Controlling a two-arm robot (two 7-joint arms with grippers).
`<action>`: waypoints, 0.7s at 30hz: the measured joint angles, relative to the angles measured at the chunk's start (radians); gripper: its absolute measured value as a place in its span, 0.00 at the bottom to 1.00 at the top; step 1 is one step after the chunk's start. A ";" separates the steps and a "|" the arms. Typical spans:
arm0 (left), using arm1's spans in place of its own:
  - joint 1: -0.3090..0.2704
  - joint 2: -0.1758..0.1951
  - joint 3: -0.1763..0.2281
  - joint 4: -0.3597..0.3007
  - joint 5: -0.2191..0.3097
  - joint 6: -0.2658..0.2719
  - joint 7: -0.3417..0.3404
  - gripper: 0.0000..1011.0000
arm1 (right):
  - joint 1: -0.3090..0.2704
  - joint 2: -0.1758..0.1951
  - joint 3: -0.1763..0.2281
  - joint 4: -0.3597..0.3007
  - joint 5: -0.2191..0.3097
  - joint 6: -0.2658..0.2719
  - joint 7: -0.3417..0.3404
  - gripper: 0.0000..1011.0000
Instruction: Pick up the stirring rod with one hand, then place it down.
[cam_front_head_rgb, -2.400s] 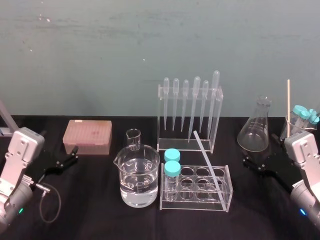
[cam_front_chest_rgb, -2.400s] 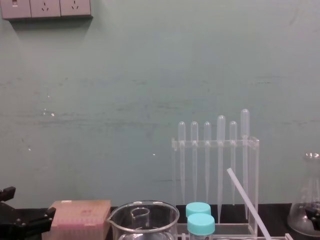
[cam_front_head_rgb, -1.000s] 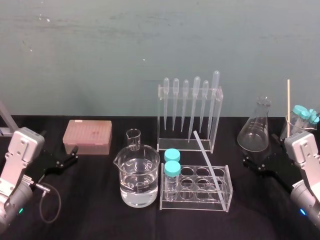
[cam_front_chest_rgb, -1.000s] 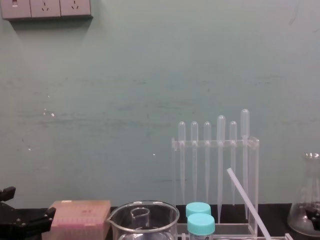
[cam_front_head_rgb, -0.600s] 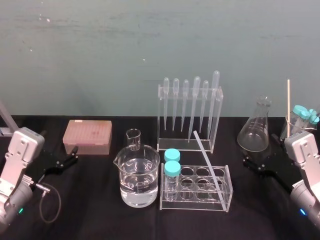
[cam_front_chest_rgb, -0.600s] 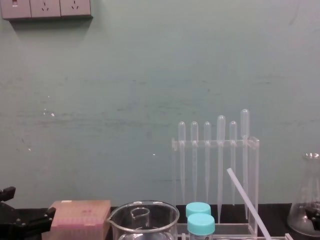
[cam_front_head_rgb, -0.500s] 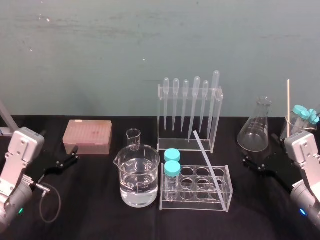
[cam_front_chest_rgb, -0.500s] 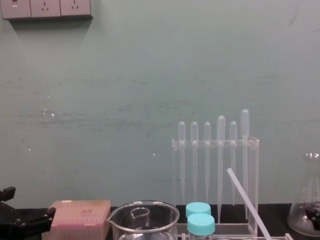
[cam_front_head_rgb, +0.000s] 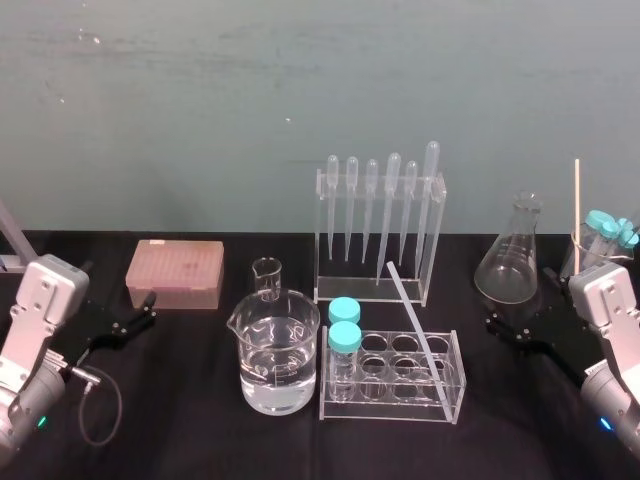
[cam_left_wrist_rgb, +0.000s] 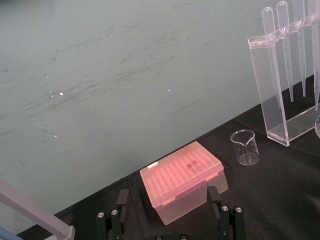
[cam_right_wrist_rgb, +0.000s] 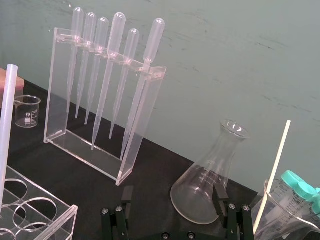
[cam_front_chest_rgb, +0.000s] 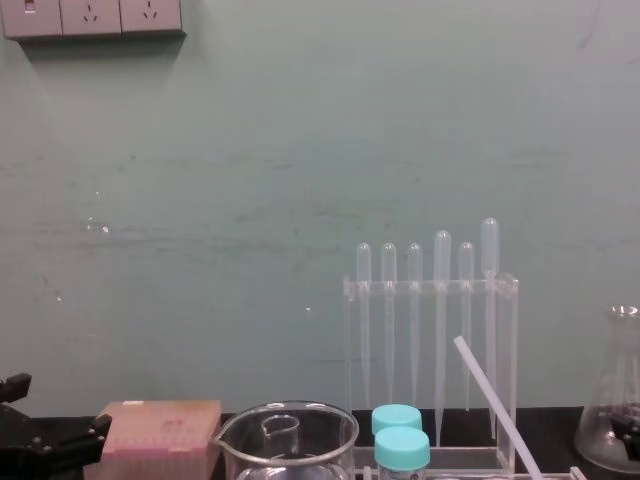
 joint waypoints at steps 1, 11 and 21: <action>0.000 0.000 0.000 0.000 0.000 0.000 0.000 0.99 | 0.000 0.000 0.000 0.000 0.000 0.000 0.000 0.99; 0.000 0.000 0.000 0.000 0.000 0.000 0.000 0.99 | -0.004 -0.001 0.004 -0.003 -0.017 -0.015 -0.011 0.99; 0.000 0.000 0.000 0.000 0.000 0.000 0.000 0.99 | -0.034 0.008 0.016 -0.069 -0.217 -0.234 -0.106 0.99</action>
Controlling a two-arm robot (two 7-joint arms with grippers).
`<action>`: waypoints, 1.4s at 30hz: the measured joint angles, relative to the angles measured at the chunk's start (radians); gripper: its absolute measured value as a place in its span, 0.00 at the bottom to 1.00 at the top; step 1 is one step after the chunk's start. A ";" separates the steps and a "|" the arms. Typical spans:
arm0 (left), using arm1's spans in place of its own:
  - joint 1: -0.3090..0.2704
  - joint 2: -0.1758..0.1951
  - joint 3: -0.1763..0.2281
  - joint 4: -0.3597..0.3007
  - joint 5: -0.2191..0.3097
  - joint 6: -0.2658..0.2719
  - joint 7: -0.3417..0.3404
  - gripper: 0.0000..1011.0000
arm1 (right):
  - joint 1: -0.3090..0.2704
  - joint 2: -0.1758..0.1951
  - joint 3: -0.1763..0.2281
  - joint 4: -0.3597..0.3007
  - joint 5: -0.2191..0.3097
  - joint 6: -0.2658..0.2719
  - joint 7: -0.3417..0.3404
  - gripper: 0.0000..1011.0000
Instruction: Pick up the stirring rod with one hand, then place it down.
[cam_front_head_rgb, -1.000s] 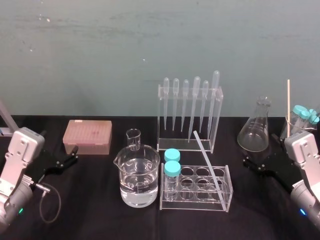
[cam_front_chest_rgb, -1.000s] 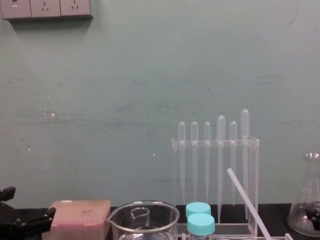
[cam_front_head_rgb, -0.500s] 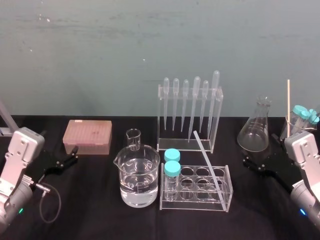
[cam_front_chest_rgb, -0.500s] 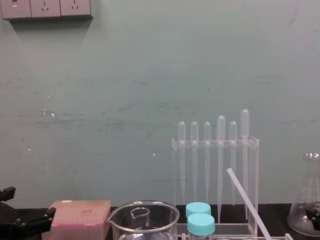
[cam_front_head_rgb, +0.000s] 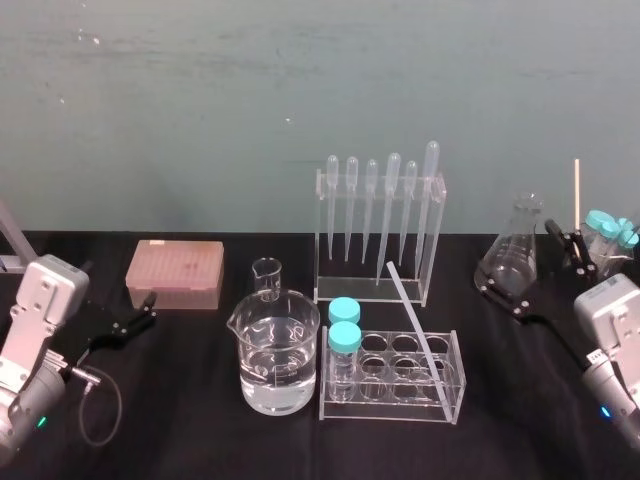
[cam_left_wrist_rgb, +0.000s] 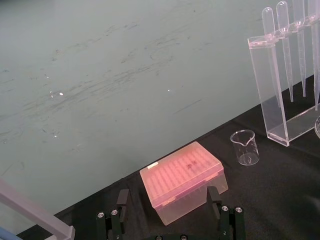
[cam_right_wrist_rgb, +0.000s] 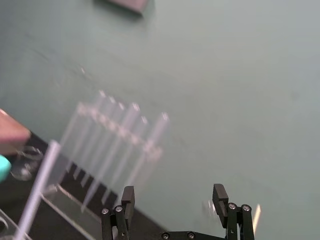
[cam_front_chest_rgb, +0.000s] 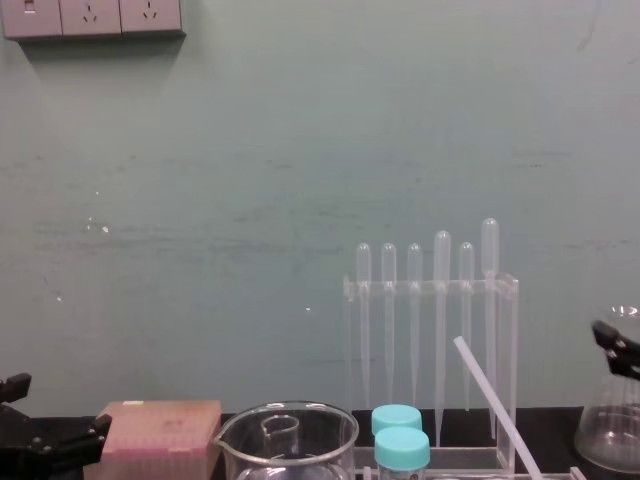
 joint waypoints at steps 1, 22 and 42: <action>0.000 0.000 0.000 0.000 0.000 0.000 0.000 0.99 | 0.001 0.000 -0.001 -0.003 -0.008 -0.010 0.000 0.99; 0.000 0.000 0.000 0.000 0.000 0.000 0.000 0.99 | 0.108 -0.042 -0.065 0.069 0.339 -0.038 0.449 0.99; 0.000 0.000 0.000 0.000 0.000 0.000 0.000 0.99 | 0.188 -0.102 -0.052 0.201 0.587 0.250 0.716 0.99</action>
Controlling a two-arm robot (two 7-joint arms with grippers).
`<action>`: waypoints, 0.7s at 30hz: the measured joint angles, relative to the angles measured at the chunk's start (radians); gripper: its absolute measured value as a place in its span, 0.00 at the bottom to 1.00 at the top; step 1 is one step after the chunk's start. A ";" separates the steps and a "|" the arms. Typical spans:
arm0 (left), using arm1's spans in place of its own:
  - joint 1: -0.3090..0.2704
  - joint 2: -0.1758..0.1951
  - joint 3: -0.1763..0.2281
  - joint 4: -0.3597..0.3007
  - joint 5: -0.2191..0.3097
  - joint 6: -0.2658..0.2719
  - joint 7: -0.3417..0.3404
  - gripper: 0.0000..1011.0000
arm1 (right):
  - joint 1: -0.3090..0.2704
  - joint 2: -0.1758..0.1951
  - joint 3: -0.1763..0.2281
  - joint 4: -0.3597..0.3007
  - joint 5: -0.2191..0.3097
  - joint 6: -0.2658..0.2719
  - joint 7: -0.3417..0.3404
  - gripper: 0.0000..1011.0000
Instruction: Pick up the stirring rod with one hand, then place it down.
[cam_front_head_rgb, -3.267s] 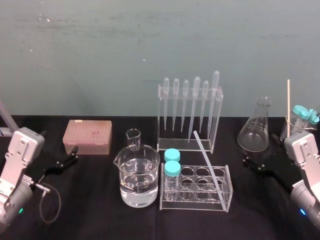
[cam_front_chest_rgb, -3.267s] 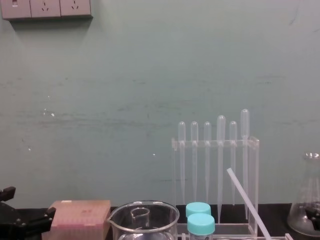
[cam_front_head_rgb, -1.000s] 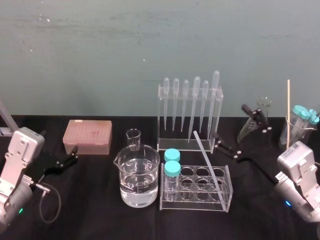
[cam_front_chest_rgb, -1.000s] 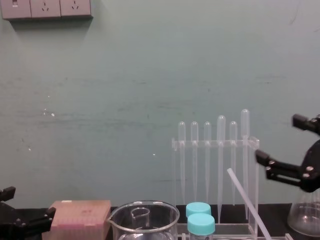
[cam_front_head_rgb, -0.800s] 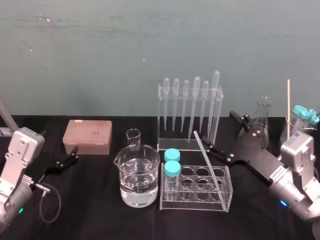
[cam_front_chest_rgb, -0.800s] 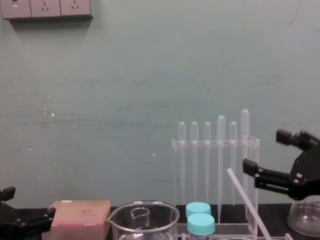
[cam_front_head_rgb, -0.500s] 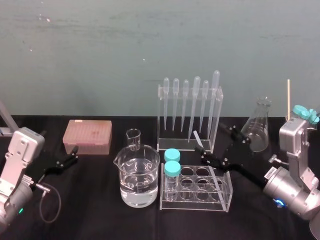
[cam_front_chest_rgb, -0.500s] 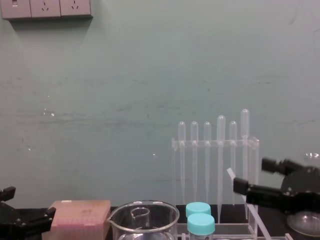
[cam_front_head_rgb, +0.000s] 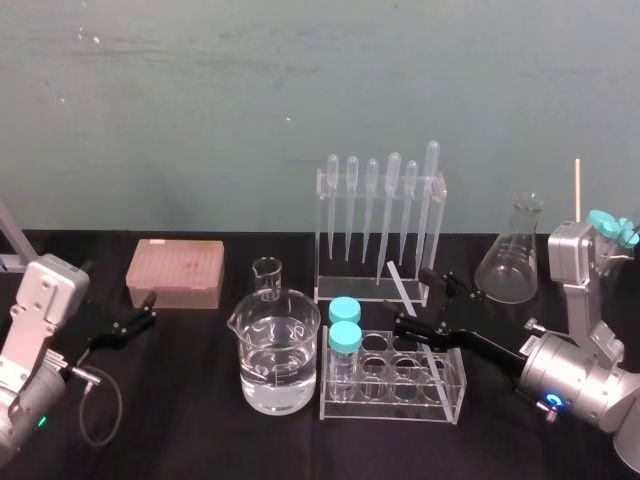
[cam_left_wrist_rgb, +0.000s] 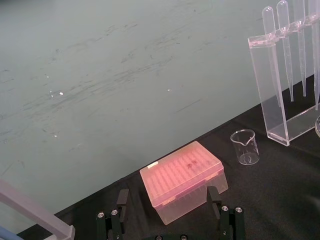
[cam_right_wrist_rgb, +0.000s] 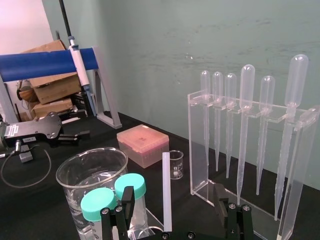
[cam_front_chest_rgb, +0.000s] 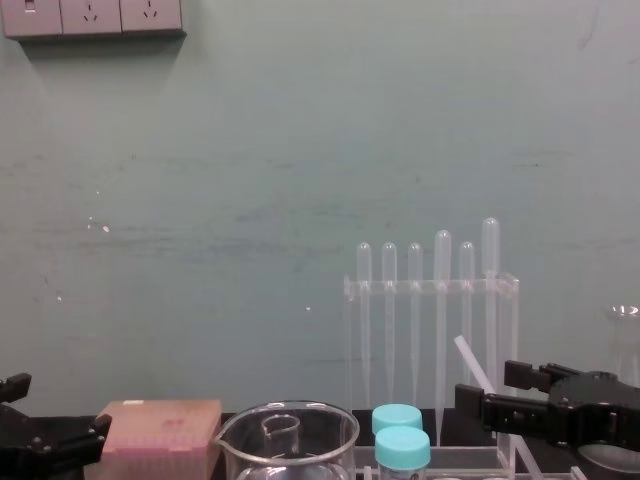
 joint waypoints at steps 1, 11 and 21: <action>0.000 0.000 0.000 0.000 0.000 0.000 0.000 0.99 | 0.000 0.000 0.000 0.000 0.000 0.000 0.000 0.99; 0.000 0.000 0.000 0.000 0.000 0.000 0.000 0.99 | -0.002 0.003 0.000 -0.003 -0.002 -0.003 -0.001 0.99; 0.000 0.000 0.000 0.000 0.000 0.000 0.000 0.99 | -0.003 0.004 -0.001 -0.006 -0.003 -0.007 -0.003 0.88</action>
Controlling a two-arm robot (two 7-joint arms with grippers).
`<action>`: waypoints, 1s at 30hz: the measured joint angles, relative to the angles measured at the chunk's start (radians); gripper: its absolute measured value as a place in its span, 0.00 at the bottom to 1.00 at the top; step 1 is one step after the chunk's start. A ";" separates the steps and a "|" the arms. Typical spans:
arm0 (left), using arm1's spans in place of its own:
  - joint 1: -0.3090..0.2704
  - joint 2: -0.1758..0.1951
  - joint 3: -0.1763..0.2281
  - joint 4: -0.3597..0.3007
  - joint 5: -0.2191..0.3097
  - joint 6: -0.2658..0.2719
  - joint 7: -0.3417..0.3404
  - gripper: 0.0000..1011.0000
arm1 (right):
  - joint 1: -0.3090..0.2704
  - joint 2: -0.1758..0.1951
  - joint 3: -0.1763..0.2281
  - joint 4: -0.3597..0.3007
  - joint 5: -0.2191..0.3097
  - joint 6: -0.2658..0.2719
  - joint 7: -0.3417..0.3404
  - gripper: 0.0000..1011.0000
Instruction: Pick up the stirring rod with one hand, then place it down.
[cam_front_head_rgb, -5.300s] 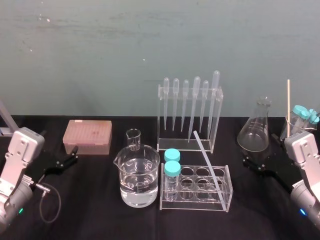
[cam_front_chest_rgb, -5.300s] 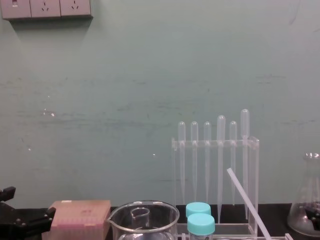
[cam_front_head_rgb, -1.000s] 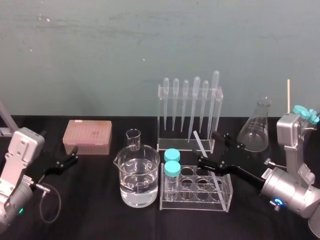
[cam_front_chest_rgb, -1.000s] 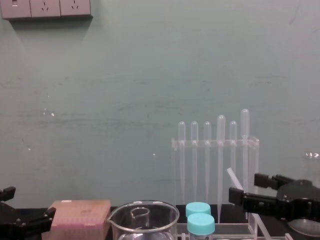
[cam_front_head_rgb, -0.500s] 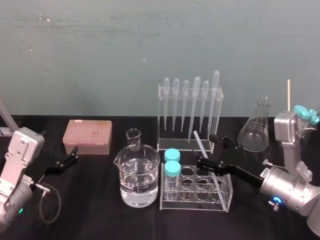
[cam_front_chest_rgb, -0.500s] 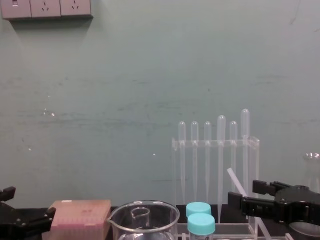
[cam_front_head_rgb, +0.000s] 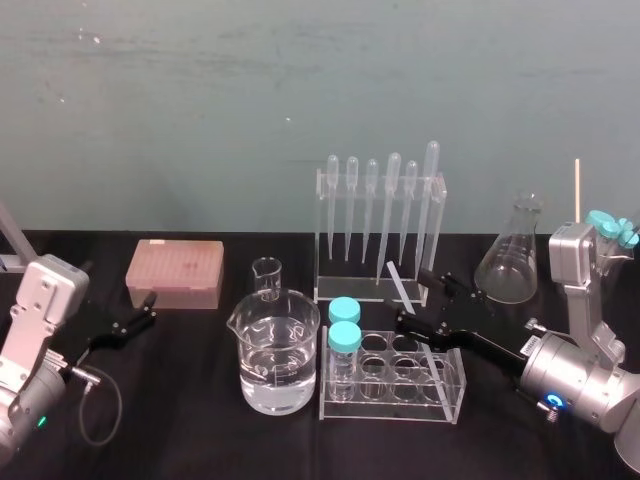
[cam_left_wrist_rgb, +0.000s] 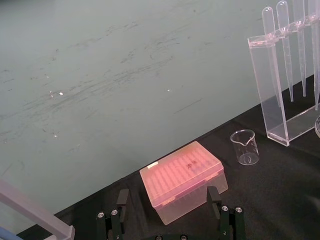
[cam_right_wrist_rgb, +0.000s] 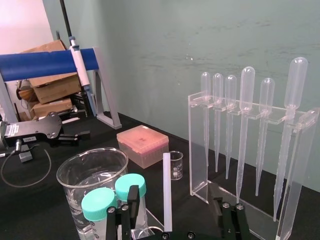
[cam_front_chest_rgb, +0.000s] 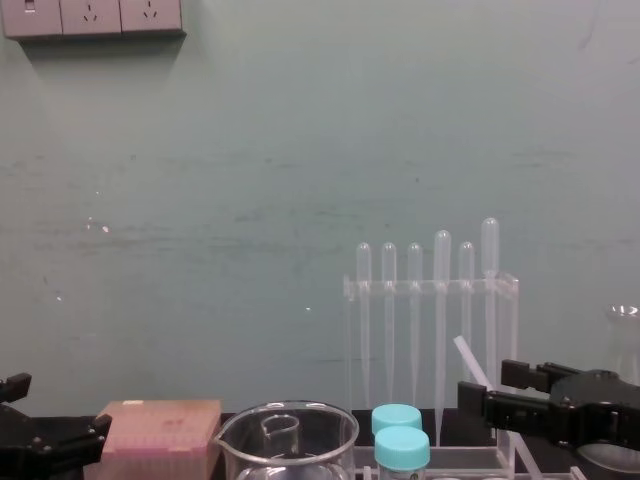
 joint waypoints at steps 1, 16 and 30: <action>0.000 0.000 0.000 0.000 0.000 0.000 0.000 0.99 | 0.000 0.000 0.000 0.000 0.000 0.000 0.000 0.88; 0.000 0.000 0.000 0.000 0.000 0.000 0.000 0.99 | -0.001 0.001 0.000 -0.001 0.000 -0.002 -0.001 0.42; 0.000 0.000 0.000 0.000 0.000 0.000 0.000 0.99 | -0.001 0.001 0.000 -0.002 0.000 -0.002 -0.001 0.06</action>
